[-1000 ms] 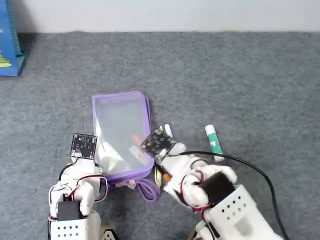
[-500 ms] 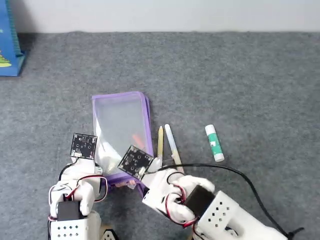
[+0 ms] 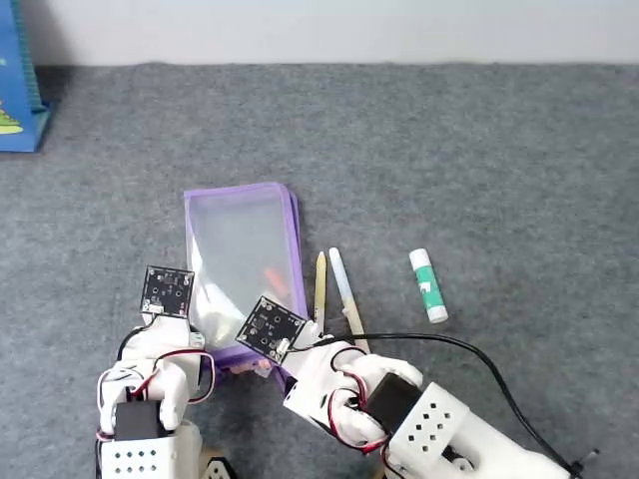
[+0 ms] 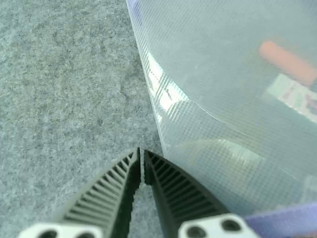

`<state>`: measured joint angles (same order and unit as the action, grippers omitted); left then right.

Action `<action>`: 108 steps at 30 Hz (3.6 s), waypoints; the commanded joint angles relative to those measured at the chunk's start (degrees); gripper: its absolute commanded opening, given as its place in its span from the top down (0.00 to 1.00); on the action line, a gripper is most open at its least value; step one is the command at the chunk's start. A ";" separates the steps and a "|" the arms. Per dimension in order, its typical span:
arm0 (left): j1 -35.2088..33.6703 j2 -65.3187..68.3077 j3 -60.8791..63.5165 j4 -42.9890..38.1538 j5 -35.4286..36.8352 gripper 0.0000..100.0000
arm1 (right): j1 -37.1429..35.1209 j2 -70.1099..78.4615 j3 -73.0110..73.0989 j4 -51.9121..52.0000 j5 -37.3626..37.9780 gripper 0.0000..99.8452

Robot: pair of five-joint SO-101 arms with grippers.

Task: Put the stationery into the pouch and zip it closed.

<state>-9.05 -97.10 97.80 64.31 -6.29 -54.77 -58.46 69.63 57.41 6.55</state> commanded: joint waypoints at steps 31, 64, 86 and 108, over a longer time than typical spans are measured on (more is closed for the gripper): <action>0.00 -0.62 -1.54 0.00 0.18 0.99 | 11.56 23.43 -15.38 5.67 9.14 0.99; 0.00 -0.62 -1.54 0.00 0.18 0.99 | 25.80 -6.29 -14.51 13.85 14.07 0.99; 0.00 -0.62 -1.54 0.00 0.18 0.99 | 26.59 -6.29 -12.84 13.32 7.47 0.99; 2.20 -0.62 -17.10 12.04 -4.40 0.98 | 26.59 -6.29 -12.75 9.19 5.10 0.99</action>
<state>-9.58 -97.19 84.35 75.82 -7.60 -28.84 -64.00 57.67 68.22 12.97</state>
